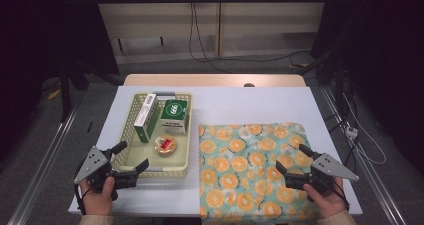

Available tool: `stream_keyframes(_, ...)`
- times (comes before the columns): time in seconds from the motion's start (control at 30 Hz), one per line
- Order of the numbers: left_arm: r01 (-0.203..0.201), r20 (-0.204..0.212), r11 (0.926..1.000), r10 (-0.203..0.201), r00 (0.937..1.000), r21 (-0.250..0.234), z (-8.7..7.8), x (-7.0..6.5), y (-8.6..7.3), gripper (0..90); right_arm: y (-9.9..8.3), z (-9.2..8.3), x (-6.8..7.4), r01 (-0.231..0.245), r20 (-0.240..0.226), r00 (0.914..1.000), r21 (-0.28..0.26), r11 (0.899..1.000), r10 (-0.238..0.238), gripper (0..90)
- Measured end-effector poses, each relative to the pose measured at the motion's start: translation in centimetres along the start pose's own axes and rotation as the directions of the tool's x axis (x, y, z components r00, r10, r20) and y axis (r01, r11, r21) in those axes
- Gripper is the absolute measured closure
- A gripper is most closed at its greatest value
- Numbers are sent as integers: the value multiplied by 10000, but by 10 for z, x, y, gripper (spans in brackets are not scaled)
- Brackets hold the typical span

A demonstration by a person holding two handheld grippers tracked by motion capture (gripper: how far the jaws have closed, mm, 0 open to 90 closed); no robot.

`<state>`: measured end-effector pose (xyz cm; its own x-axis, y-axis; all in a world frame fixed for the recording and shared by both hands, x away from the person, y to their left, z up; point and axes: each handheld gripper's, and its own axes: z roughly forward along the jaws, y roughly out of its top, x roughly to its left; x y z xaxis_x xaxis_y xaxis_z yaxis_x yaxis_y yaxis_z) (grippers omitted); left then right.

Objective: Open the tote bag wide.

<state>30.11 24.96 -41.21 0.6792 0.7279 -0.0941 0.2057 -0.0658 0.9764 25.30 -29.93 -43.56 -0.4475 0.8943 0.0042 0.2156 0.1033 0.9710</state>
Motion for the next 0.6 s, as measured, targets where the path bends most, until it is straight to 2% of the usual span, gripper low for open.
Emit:
stream_keyframes(0.37,-80,-26,9999,80,10000,-87,-1,-1,1,23,2,4,0,27,-96,10000,244,9997,-25,36)
stream_keyframes(0.43,-96,-7,9999,96,10000,-80,0,-2,1,23,5,6,0,198,-42,9998,327,9993,-197,38)
stream_keyframes(0.53,-88,65,10000,89,9999,-41,1,-4,1,23,9,9,0,202,-28,9998,422,9989,-201,44)
stream_keyframes(0.6,-105,88,9999,105,9999,-42,2,-4,1,24,16,16,-1,243,-48,9997,692,9973,-241,49)
